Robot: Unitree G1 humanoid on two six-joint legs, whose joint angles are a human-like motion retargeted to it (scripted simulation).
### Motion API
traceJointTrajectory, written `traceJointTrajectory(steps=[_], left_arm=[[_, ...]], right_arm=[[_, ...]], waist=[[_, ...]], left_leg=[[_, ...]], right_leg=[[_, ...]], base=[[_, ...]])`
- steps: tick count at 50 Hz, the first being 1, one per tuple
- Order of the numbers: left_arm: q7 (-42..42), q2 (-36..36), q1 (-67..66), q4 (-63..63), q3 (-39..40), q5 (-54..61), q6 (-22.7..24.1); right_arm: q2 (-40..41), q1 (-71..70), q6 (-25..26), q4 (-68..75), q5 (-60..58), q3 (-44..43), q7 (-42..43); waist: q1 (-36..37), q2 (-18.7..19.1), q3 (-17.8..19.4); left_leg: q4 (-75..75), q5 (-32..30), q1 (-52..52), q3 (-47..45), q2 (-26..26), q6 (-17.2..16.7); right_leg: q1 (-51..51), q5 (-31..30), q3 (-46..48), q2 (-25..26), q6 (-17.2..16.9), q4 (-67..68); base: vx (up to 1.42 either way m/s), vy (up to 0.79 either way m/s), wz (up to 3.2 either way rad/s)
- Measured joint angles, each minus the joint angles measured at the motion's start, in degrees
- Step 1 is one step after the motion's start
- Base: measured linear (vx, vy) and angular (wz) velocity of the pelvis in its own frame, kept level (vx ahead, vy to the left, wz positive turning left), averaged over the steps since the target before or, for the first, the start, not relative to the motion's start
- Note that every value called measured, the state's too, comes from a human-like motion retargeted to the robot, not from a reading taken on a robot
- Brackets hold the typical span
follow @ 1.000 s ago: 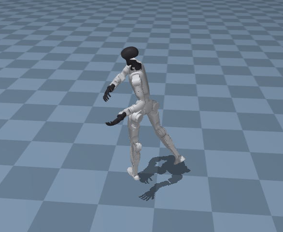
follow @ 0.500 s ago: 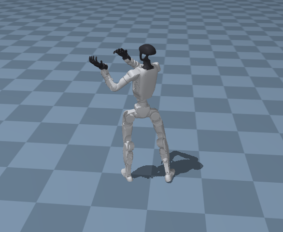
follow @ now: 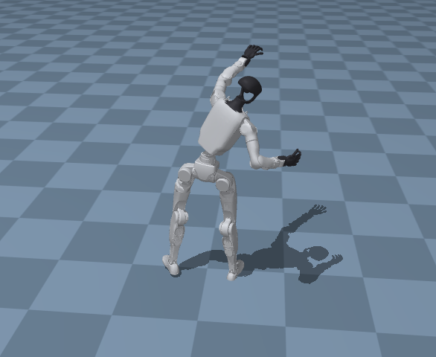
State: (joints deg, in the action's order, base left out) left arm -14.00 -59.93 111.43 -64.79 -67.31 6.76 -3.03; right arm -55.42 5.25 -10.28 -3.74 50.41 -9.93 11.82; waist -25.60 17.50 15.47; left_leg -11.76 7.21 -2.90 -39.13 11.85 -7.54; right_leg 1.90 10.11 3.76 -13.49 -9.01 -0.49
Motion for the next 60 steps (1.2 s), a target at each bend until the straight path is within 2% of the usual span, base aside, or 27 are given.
traceJointTrajectory(steps=[3, 5, 8, 13, 20, 22, 23, 24, 27, 31, 34, 37, 40, 45, 48, 50, 53, 55, 57, 60], left_arm=[[-4.3, 0.3, -1.8, 2.1, -6.3, -17.2, -0.4], [-3.5, 0.4, -2.6, 1.8, -8.8, -22.8, -0.6], [-1.7, 1.5, -4.9, 1.2, -4.7, -16.2, -0.7], [-0.3, 2.8, -9.0, 5.9, 6.8, 3.5, -0.7], [-4.2, 3.6, -9.9, 12.0, 10.2, 8.7, 1.5], [-4.3, 2.6, -11.6, 15.4, 12.0, 12.6, 3.5], [-4.2, 3.6, -12.2, 16.5, 13.6, 13.8, 3.4], [-4.3, 4.1, -13.3, 18.2, 15.0, 15.4, 4.0], [-6.0, 4.3, -19.4, 27.0, 20.5, 20.9, 7.3], [-7.5, 6.3, -33.8, 40.8, 30.7, 28.1, 13.0], [-5.5, 9.9, -48.5, 49.3, 41.4, 34.1, 15.6], [-0.9, 16.3, -63.8, 54.1, 51.7, 42.4, 16.4], [2.0, 24.7, -76.4, 54.8, 58.4, 52.5, 16.9], [2.3, 37.8, -91.6, 51.2, 62.3, 68.8, 20.8], [6.1, 42.2, -98.2, 48.9, 61.9, 79.6, 24.9], [8.6, 43.7, -102.4, 48.4, 62.6, 85.6, 24.9], [10.2, 43.3, -107.2, 47.7, 63.4, 87.8, 24.3], [11.1, 42.2, -109.5, 47.4, 64.8, 89.6, 24.6], [11.6, 41.3, -110.7, 47.3, 66.9, 90.1, 25.5], [12.5, 39.0, -111.8, 46.9, 70.5, 90.2, 26.5]], right_arm=[[6.4, 12.0, -3.7, 0.6, 5.3, -10.9, -0.1], [10.3, 15.3, -5.2, 0.9, 7.3, -13.9, 0.5], [15.1, 15.2, -4.6, 0.6, 8.1, -12.6, 1.3], [20.3, 7.8, -1.2, 3.0, 2.9, -2.6, 4.9], [25.2, -11.8, 1.8, 8.3, -9.7, 15.1, 13.4], [25.9, -18.0, 3.1, 8.5, -13.2, 19.3, 12.6], [26.5, -20.8, 3.6, 8.4, -14.4, 20.9, 12.4], [27.1, -23.4, 4.0, 8.1, -15.4, 22.3, 12.1], [28.1, -31.3, 5.1, 8.1, -18.7, 25.8, 11.3], [28.9, -38.5, 5.5, 8.3, -22.9, 28.7, 11.3], [29.1, -42.5, 6.4, 8.9, -25.8, 31.3, 11.0], [30.0, -44.6, 7.3, 9.7, -27.8, 33.0, 8.3], [32.5, -45.3, 8.6, 11.3, -28.2, 35.0, 4.8], [37.3, -44.0, 10.5, 13.8, -29.0, 40.2, 0.6], [39.6, -43.2, 6.9, 15.5, -32.6, 44.1, -2.4], [41.0, -43.2, 6.9, 16.6, -34.7, 47.3, -4.7], [42.8, -44.4, 7.0, 17.9, -38.7, 52.5, -7.3], [44.0, -45.6, 6.9, 18.2, -40.8, 55.6, -9.3], [45.6, -47.1, 6.7, 18.4, -42.1, 57.9, -10.1], [48.7, -50.4, 6.6, 18.6, -43.2, 60.5, -12.1]], waist=[[-1.5, -1.0, 0.9], [-2.3, -1.8, 1.0], [-2.6, -3.0, 0.7], [-0.6, -4.1, -0.4], [4.8, -5.3, -0.6], [6.1, -6.1, -0.5], [7.2, -6.8, -0.8], [8.2, -7.5, -1.1], [10.8, -9.1, -1.7], [14.5, -12.1, -2.7], [17.1, -13.8, -2.9], [20.7, -15.9, -3.2], [25.2, -18.2, -3.5], [34.9, -21.8, -3.3], [41.9, -24.0, -3.1], [46.3, -24.9, -3.2], [51.6, -25.4, -3.7], [54.2, -25.4, -5.3], [55.9, -24.9, -5.4], [57.5, -23.9, -6.4]], left_leg=[[-0.4, -1.4, 0.7, 1.7, -0.4, 0.3], [-1.0, -1.8, 1.1, 3.3, -0.5, 0.0], [-2.9, -1.6, 1.6, 5.9, -0.3, -0.6], [-7.0, -0.8, 2.2, 9.1, 0.8, -0.8], [-7.8, 2.5, 3.1, 12.6, 1.8, 1.1], [-7.3, 4.0, 3.2, 12.4, 1.9, 1.7], [-6.7, 4.6, 2.9, 11.9, 2.1, 1.7], [-6.1, 5.0, 2.9, 11.2, 2.4, 1.7], [-4.2, 5.5, 2.9, 9.8, 2.9, 2.1], [-0.7, 4.9, 2.7, 11.2, 1.6, 2.6], [1.0, 4.5, 3.1, 13.9, 0.5, 2.4], [2.1, 4.3, 3.4, 16.1, -0.1, 1.6], [3.3, 4.3, 3.7, 18.2, -1.1, 1.6], [4.9, 4.7, 4.4, 22.6, -2.8, 2.1], [5.1, 5.3, 4.9, 26.4, -3.6, 1.2], [5.1, 5.4, 5.5, 29.3, -4.0, 1.0], [5.0, 5.4, 6.2, 34.7, -4.4, 0.6], [4.3, 5.7, 7.5, 38.8, -4.0, 0.5], [5.3, 5.1, 6.5, 43.1, -4.5, -0.8], [6.5, 4.7, 5.4, 49.3, -4.4, -2.2]], right_leg=[[0.0, -0.2, -0.1, -0.3, -0.3, -0.5], [0.1, -0.3, -0.4, -0.3, -0.2, -0.8], [0.4, -0.4, -1.2, -0.1, 0.0, -1.1], [0.7, -0.3, -2.2, 0.7, 0.2, -1.7], [0.9, -0.5, -1.5, 2.6, -0.9, -1.8], [1.4, -0.1, -0.7, 2.9, -2.1, -0.5], [3.0, 1.1, -0.2, 2.9, -5.0, 3.2], [3.8, 1.6, 0.3, 3.3, -6.0, 4.8], [4.6, 2.0, 2.3, 3.6, -6.0, 6.2], [4.5, 2.2, 5.1, 2.1, -6.0, 7.3], [0.6, -0.2, 7.8, 1.4, -1.5, 0.8], [0.0, 0.0, 9.8, 0.9, -0.6, 1.5], [-0.5, 0.2, 12.0, 0.1, 0.3, 2.2], [-2.3, 0.7, 16.6, -1.5, 2.1, 2.8], [-3.8, 1.0, 19.9, -2.2, 3.0, 4.2], [-4.7, 0.5, 22.4, -2.8, 3.9, 5.6], [-6.2, -1.0, 26.2, -3.4, 5.6, 9.4], [-4.2, -1.4, 27.8, -4.7, 6.1, 17.8], [-7.1, -3.6, 27.8, -4.2, 8.1, 17.8], [-7.4, -6.0, 25.3, -4.2, 9.3, 24.5]], base=[[0.00, -0.14, -0.03], [-0.01, -0.12, -0.13], [-0.02, -0.11, -0.23], [-0.04, -0.08, -0.21], [-0.09, -0.02, 0.07], [-0.11, 0.00, 0.34], [-0.10, -0.03, 0.40], [-0.11, -0.06, 0.45], [-0.11, 0.02, 0.66], [-0.09, 0.14, 0.77], [-0.07, 0.20, 0.81], [-0.03, 0.16, 0.64], [0.00, 0.17, 0.67], [0.05, 0.18, 0.84], [0.11, 0.19, 1.10], [0.14, 0.19, 1.31], [0.16, 0.19, 1.61], [0.17, 0.17, 1.85], [0.19, 0.19, 1.99], [0.18, 0.15, 1.96]])
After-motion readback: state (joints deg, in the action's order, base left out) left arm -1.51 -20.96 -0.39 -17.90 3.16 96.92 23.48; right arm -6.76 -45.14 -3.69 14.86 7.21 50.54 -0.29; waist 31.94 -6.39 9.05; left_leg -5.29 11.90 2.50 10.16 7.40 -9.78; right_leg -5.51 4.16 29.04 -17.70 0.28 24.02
